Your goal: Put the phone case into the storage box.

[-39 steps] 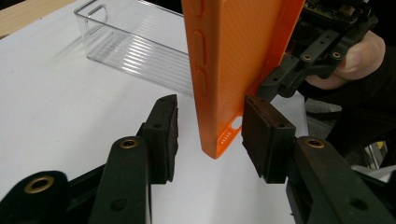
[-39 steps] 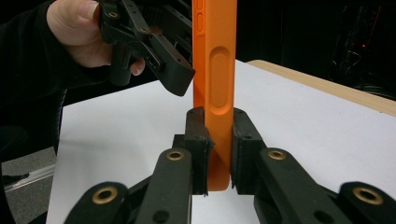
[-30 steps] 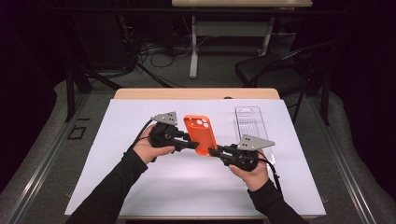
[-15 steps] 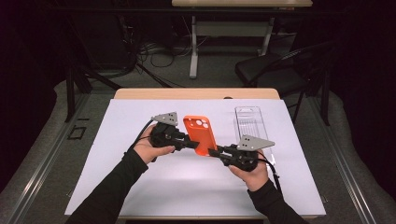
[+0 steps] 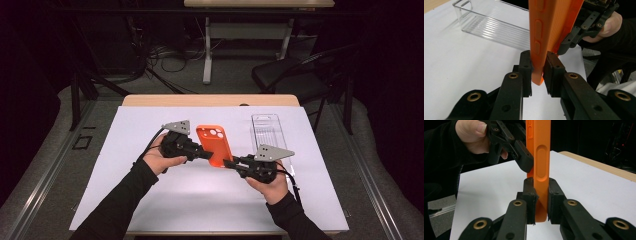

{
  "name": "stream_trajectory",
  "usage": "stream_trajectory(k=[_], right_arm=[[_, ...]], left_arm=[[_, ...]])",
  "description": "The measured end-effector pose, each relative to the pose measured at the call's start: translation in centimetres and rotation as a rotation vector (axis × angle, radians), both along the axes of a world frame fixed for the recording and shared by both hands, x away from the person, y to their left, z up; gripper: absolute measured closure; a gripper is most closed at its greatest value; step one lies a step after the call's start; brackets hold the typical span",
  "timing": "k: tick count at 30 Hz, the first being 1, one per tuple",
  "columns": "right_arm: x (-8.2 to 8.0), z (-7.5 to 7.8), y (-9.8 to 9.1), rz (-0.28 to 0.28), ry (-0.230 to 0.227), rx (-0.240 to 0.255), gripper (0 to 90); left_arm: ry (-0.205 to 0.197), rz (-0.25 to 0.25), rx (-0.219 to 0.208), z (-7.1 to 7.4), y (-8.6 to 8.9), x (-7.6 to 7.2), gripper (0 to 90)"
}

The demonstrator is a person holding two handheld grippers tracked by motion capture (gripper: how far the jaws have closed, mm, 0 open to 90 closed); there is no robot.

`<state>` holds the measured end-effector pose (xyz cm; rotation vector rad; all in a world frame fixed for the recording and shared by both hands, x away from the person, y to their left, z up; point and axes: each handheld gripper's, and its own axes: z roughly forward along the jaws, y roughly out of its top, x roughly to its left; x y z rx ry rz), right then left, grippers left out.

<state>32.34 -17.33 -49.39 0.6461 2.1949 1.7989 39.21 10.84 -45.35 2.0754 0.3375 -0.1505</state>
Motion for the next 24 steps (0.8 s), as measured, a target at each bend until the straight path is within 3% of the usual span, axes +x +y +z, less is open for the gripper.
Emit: stream_trajectory(k=[24], right_arm=[[0.63,-0.2,-0.61,0.041,0.004,-0.028,80.5]], left_arm=[[0.013,-0.015,0.018,-0.38,-0.27,0.07,80.7]])
